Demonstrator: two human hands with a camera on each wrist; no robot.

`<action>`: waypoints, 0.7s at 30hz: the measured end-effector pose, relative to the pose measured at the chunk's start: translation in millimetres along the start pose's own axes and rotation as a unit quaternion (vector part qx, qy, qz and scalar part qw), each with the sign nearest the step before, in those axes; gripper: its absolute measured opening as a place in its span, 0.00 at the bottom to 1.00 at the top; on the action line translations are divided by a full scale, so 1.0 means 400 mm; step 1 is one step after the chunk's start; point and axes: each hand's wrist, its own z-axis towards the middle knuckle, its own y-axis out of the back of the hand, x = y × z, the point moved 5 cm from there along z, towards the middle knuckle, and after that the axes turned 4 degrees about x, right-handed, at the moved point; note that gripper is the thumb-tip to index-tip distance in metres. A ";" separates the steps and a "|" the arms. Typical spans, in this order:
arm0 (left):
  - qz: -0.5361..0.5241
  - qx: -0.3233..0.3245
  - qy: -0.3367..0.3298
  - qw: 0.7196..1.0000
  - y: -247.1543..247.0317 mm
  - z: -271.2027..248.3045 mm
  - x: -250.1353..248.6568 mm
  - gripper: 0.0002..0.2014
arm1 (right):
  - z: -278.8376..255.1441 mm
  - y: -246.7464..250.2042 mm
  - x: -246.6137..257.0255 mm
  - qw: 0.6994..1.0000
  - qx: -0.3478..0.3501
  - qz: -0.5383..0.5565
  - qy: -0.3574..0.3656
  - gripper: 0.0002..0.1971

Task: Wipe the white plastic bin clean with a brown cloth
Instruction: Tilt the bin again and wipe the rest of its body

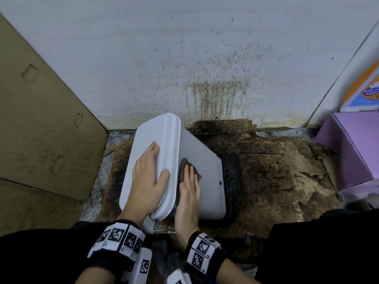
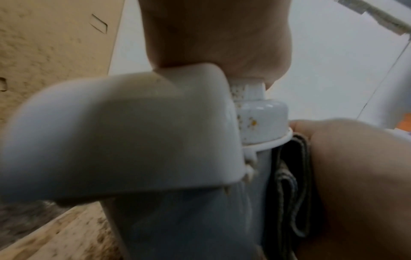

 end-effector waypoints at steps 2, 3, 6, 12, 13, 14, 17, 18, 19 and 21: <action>-0.004 0.000 0.001 1.000 0.001 -0.001 0.005 0.37 | -0.013 -0.001 0.008 0.996 0.007 -0.068 0.048 0.30; -0.005 -0.001 0.001 1.000 0.001 -0.002 0.008 0.37 | -0.018 0.006 0.000 0.991 0.015 -0.110 0.079 0.30; -0.012 -0.002 0.005 1.000 0.005 -0.004 0.012 0.37 | -0.009 0.046 -0.065 0.974 0.057 -0.166 0.142 0.28; -0.023 0.002 0.014 1.000 0.007 -0.005 -0.001 0.38 | 0.036 0.125 -0.282 0.992 0.020 -0.119 0.027 0.26; -0.024 0.003 0.015 1.000 0.007 -0.005 -0.004 0.38 | 0.038 0.137 -0.311 0.994 0.006 -0.112 -0.009 0.26; -0.026 0.003 0.015 1.000 0.006 -0.005 -0.005 0.37 | 0.042 0.147 -0.336 0.993 -0.005 -0.110 -0.041 0.26; -0.028 0.006 0.013 0.999 0.004 -0.007 -0.010 0.36 | 0.050 0.160 -0.348 0.986 0.003 -0.123 -0.109 0.27; -0.027 0.006 0.013 1.000 0.003 -0.007 -0.011 0.36 | 0.055 0.161 -0.351 0.985 0.009 -0.125 -0.122 0.27; -0.024 0.006 0.015 1.000 0.003 -0.007 -0.010 0.37 | 0.059 0.161 -0.355 0.982 0.017 -0.133 -0.130 0.27; -0.013 0.006 0.018 1.000 0.004 -0.009 -0.006 0.37 | 0.060 0.153 -0.366 0.979 0.032 -0.169 -0.111 0.32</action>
